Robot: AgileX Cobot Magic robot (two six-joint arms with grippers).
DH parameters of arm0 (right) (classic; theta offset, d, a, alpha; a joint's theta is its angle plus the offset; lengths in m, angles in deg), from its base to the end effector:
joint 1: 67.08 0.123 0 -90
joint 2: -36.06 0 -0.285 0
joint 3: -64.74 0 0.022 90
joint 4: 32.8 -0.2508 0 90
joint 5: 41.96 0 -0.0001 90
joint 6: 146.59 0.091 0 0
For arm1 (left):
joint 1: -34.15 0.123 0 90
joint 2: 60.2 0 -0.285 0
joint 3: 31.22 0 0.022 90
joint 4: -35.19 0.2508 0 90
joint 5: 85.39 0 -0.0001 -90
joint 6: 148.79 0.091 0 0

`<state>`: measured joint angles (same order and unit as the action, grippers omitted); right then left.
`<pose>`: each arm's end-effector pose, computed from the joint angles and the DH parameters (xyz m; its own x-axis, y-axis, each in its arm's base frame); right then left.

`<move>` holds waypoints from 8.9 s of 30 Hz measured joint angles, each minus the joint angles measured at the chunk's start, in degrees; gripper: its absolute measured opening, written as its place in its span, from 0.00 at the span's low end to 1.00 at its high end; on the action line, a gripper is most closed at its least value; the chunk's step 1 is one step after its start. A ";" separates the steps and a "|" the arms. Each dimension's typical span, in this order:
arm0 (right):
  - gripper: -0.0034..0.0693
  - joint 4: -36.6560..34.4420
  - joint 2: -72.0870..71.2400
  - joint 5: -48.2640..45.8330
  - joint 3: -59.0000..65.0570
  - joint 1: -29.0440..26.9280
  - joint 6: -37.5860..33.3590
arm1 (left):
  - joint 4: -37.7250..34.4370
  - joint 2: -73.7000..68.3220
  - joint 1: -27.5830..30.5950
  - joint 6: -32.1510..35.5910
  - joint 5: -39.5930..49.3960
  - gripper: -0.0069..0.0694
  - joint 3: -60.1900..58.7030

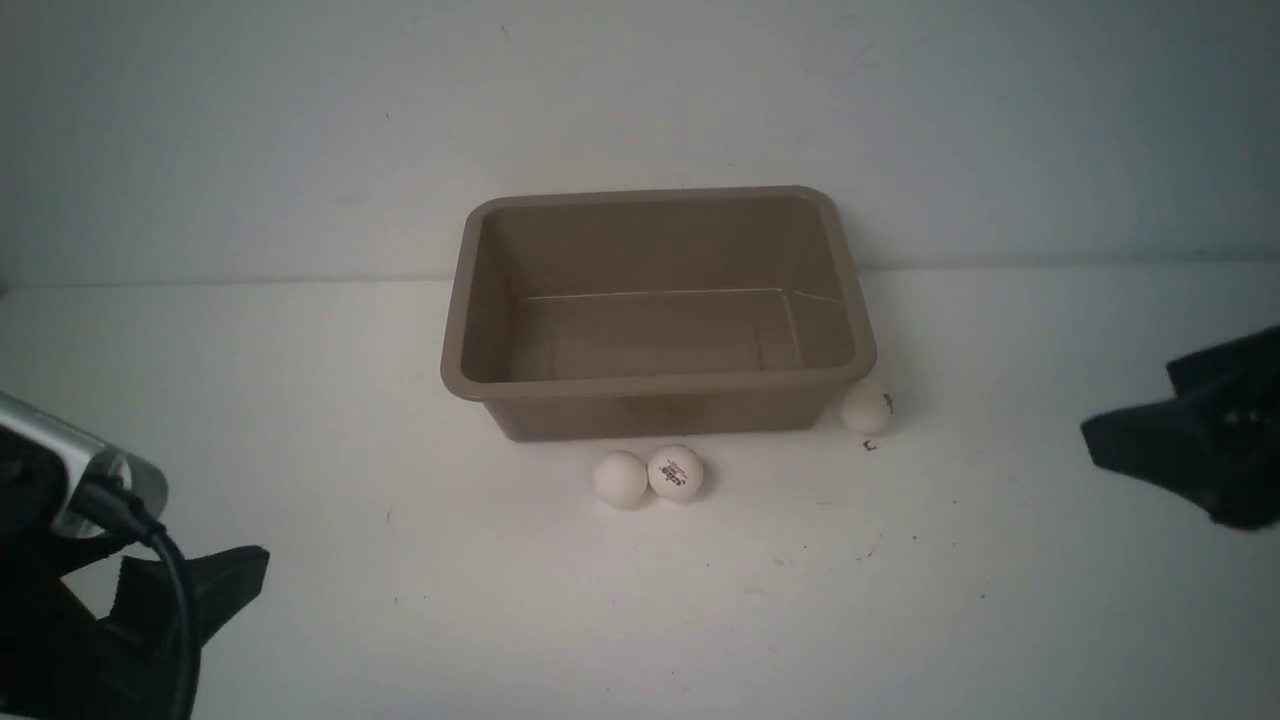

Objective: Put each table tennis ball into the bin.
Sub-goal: Use the right arm to clamp the table tennis ball closest to it, then use the right arm to put the table tennis ball into the box, then use the right arm to clamp the table tennis ball closest to it

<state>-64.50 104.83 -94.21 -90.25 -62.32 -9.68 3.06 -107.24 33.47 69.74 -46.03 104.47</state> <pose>0.1961 0.0543 0.3293 -0.5940 -0.3970 -0.6997 -0.6051 0.7936 0.0635 0.1258 -0.0322 0.2971 -0.5134 0.2119 -0.8316 0.4056 0.9139 -0.0175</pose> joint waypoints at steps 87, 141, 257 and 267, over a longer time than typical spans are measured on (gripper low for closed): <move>0.49 1.27 65.17 -1.22 -42.74 4.61 -17.22 | -2.11 -2.57 0.00 2.55 -2.08 0.77 0.00; 0.51 -8.67 65.27 12.55 -47.41 1.49 -17.07 | -2.00 -2.57 0.00 2.60 -2.08 0.77 0.00; 0.87 -29.21 62.72 1.84 -48.04 5.37 -34.75 | -2.12 -2.57 0.00 2.60 -0.67 0.77 0.00; 0.86 -17.99 55.50 -6.06 -48.04 -6.09 -27.64 | -2.12 -2.57 0.00 2.60 -0.62 0.77 0.00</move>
<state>-82.50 160.32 -100.27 -138.29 -68.42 -37.32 0.94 -109.82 33.47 72.34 -46.65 104.47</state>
